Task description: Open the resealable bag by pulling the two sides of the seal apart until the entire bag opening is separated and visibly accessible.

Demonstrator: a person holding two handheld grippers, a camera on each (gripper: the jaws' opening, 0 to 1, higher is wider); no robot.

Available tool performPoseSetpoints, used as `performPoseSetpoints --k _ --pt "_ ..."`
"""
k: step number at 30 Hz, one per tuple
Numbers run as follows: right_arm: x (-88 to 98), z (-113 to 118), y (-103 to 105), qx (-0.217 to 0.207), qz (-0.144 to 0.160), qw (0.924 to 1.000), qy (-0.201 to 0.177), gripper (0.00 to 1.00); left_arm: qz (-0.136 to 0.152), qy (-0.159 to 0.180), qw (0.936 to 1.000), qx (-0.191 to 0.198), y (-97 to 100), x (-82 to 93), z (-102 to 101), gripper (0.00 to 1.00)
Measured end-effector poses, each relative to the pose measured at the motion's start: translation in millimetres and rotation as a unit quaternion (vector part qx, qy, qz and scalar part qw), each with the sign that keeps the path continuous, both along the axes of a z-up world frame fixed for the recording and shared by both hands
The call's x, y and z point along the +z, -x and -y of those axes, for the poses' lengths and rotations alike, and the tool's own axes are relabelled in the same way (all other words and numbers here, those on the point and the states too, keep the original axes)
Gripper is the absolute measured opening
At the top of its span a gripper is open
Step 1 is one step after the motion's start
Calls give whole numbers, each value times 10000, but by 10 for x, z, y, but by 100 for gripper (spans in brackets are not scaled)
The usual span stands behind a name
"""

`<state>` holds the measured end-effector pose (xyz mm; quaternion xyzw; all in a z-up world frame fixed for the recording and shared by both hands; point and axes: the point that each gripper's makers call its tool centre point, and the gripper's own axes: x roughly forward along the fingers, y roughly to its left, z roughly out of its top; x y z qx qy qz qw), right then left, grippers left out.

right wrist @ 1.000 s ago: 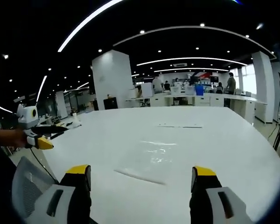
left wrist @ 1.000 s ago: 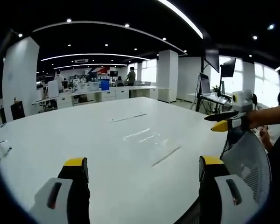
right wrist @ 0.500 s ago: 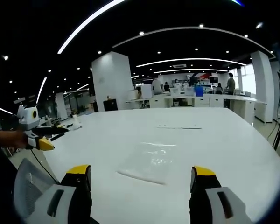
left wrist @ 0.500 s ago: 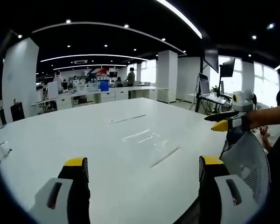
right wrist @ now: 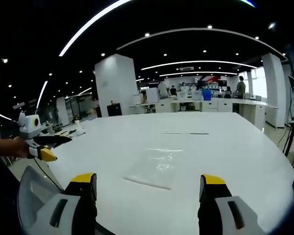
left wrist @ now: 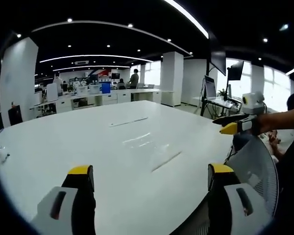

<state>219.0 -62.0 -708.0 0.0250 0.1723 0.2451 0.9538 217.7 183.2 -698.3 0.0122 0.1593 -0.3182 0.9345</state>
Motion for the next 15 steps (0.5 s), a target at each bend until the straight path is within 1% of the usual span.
performPoseSetpoints --k 6,9,15 --pt "40 2 108 -16 29 10000 1 86 -45 -18 9998 -185 74 -15 118 94" --pt "32 2 157 1 10 10000 19 86 -39 -20 9997 -238 98 -12 162 94" --pt "40 70 256 -53 0 10000 22 86 -47 -8 9995 -300 132 -4 233 94"
